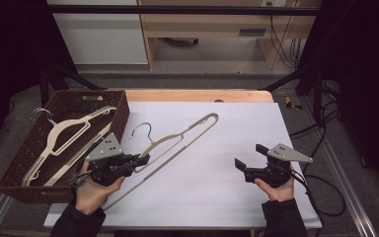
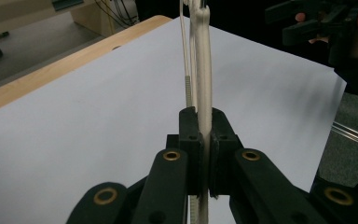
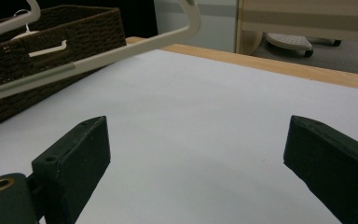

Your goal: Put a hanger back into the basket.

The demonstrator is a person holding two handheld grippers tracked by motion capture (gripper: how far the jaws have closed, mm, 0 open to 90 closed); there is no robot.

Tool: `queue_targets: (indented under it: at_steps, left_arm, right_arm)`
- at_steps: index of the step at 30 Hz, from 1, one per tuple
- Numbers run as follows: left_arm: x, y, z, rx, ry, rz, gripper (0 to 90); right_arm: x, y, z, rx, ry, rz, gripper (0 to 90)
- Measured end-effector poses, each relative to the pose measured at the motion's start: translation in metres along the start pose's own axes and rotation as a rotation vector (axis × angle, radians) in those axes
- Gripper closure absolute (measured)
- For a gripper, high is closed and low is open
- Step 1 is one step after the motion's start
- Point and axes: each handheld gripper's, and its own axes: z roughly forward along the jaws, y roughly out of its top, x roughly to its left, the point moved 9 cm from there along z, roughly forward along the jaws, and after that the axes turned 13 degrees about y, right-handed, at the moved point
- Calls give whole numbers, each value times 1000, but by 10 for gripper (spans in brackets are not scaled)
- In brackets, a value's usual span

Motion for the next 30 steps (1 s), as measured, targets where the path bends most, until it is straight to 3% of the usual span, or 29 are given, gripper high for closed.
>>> queue_targets:
  at_steps: [7,17,23,30]
  left_arm:
    - [22,22,-25,-26,27,10,861]
    - [64,44,-51,-49,60,6,861]
    - [92,47,-60,-49,78,-5,860]
    - [125,38,-63,-34,119,-7,860]
  right_arm:
    - [-1,1,-1,-2,-2,1,68]
    - [-2,1,-3,-6,-15,0,49]
    - [-3,1,-3,-3,-15,2,46]
    - [-3,-1,-1,8,-14,-1,45]
